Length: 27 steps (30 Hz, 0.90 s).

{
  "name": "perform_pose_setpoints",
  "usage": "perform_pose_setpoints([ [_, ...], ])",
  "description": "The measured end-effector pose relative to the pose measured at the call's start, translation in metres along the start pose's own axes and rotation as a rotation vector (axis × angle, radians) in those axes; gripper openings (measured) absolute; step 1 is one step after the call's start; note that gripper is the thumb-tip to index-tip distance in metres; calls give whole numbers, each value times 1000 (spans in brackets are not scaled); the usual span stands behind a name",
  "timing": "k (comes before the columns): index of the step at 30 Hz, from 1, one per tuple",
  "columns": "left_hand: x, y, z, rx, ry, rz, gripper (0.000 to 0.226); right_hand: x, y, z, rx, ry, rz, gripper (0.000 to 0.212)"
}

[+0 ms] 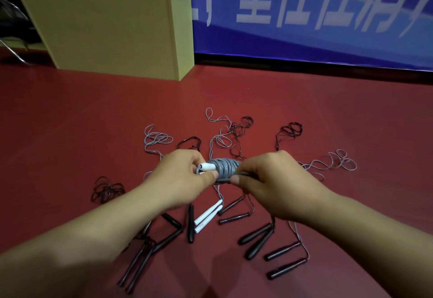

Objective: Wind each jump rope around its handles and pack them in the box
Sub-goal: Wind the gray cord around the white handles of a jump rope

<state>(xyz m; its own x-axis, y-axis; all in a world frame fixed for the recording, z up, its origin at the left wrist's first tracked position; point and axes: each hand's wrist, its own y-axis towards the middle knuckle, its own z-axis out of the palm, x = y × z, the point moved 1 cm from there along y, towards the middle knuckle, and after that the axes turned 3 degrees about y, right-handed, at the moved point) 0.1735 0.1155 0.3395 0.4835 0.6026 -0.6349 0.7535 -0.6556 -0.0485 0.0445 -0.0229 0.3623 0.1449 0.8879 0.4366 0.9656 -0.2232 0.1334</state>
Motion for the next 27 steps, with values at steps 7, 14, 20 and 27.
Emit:
perform_pose_setpoints([
  [7, 0, -1, 2, 80, -90, -5, 19, -4, 0, -14, -78, 65, 7, 28],
  [14, 2, -8, 5, 312, 189, 150, 28, -14, 3, -15, 28, 324, 65, 21],
  [20, -8, -21, 4, 535, -19, 313, 17, -21, 3, -8, 33, 616, 115, 16],
  [27, -10, -15, 4, 500, -346, 343, 10, -27, 6, 2, -52, 665, 176, 19],
])
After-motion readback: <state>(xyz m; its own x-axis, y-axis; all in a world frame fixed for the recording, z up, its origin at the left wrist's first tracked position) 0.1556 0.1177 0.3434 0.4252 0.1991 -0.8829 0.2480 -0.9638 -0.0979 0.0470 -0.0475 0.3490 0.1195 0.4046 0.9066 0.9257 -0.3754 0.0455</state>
